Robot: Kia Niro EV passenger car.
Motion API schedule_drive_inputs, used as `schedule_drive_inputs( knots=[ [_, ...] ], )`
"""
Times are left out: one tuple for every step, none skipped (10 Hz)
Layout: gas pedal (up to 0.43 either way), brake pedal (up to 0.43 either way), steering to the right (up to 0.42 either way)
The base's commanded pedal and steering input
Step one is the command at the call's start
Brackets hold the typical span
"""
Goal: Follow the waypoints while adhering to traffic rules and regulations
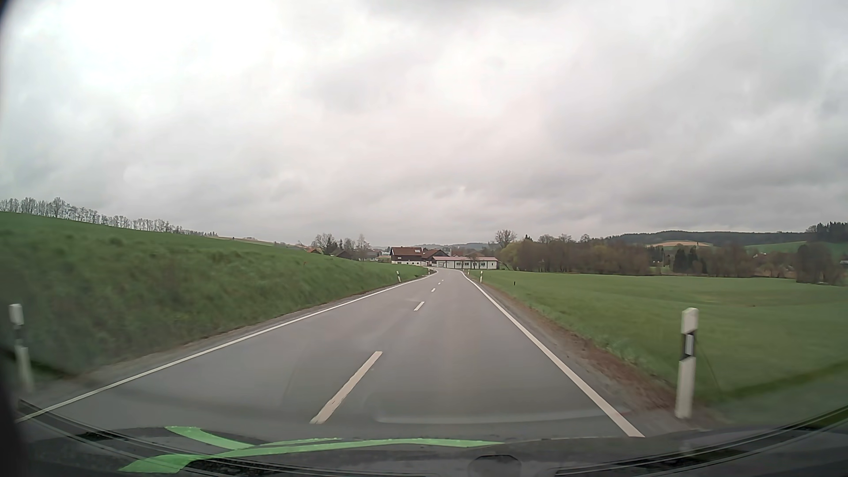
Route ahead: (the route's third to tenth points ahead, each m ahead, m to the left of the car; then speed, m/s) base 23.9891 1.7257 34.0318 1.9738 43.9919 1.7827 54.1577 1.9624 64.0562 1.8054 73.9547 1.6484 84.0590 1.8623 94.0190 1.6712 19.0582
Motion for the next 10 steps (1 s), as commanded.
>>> schedule_drive_inputs(
  knots=[
    [0.008,0.000,-0.001],
    [0.008,0.000,-0.001],
    [0.008,0.000,-0.001],
    [0.008,0.000,0.000],
    [0.008,0.000,0.000],
    [0.008,0.000,0.001],
    [0.008,0.000,0.001],
    [0.008,0.000,0.000],
    [0.008,0.000,0.000],
    [0.008,0.000,0.000]
  ],
)
